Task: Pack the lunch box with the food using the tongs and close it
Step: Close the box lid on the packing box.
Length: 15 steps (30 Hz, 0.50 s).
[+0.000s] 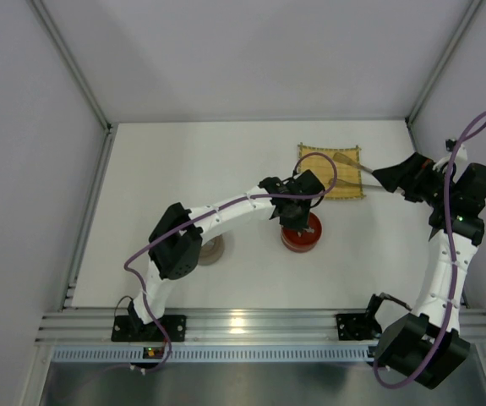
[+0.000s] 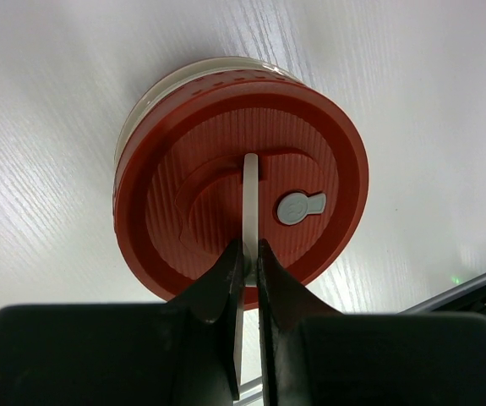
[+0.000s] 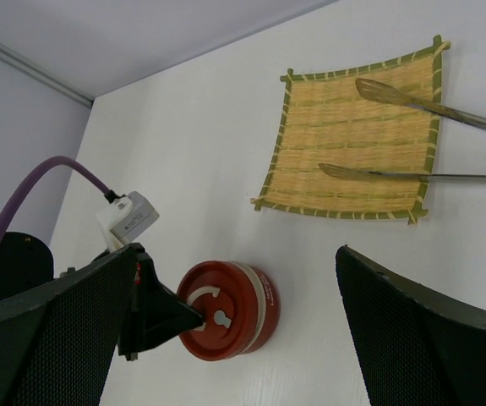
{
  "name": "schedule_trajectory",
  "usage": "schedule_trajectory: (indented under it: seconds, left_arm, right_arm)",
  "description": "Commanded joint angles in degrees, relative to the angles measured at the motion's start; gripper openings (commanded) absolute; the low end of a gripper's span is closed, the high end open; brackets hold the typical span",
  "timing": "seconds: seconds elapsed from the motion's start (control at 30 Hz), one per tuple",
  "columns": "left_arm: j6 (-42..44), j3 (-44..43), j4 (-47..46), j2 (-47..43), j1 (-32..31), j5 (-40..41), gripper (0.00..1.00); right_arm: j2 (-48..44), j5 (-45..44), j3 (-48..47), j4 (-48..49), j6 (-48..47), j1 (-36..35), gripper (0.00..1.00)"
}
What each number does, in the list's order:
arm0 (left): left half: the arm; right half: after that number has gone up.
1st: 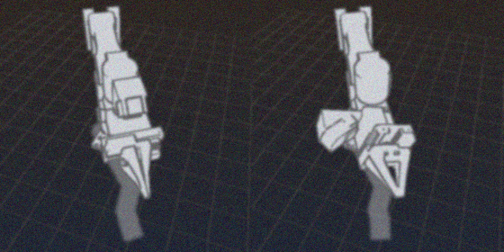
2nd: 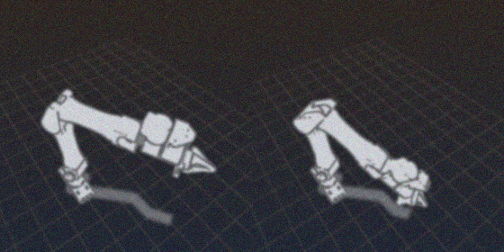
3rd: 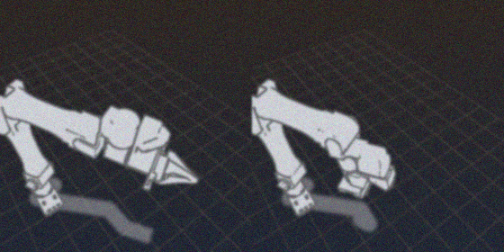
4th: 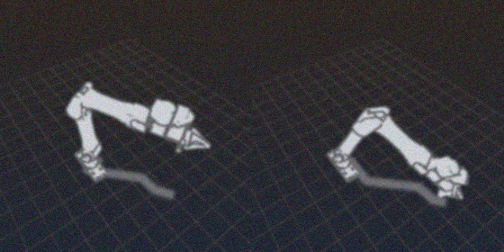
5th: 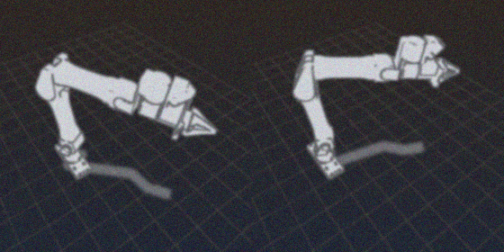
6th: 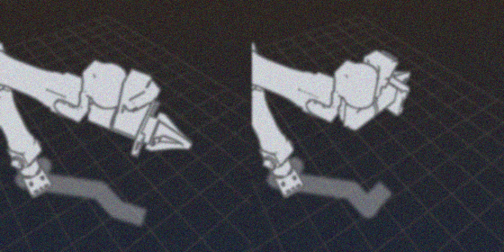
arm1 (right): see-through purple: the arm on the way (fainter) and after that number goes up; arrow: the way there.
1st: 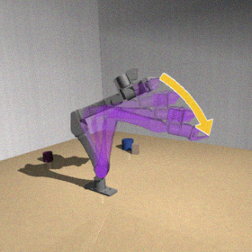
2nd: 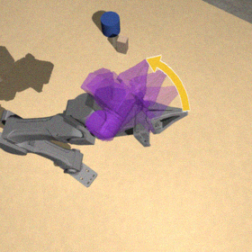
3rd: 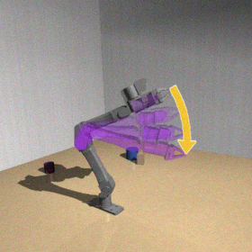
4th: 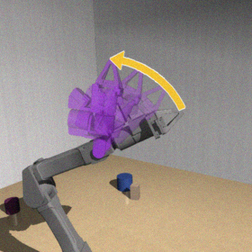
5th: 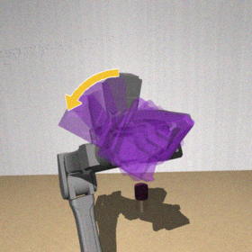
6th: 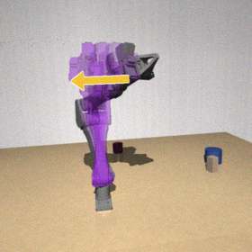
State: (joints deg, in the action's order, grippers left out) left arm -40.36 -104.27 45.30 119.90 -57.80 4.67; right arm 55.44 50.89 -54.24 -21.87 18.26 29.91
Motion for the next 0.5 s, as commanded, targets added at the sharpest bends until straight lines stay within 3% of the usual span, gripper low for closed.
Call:
schedule_trajectory:
  seconds: [0.0, 0.47]
  left_arm:
    - [0.0, -1.6, 0.0, 0.4, 0.0, -0.7, 0.0]
    - [1.3, -1.2, -0.8, 2.1, 0.8, -2.2, 0.0]
  right_arm:
    - [-0.9, 0.9, -0.2, 3.5, 0.3, 1.0, 0.99]
    - [-1.0, 1.1, 0.4, 3.4, -0.2, 1.0, 0.99]
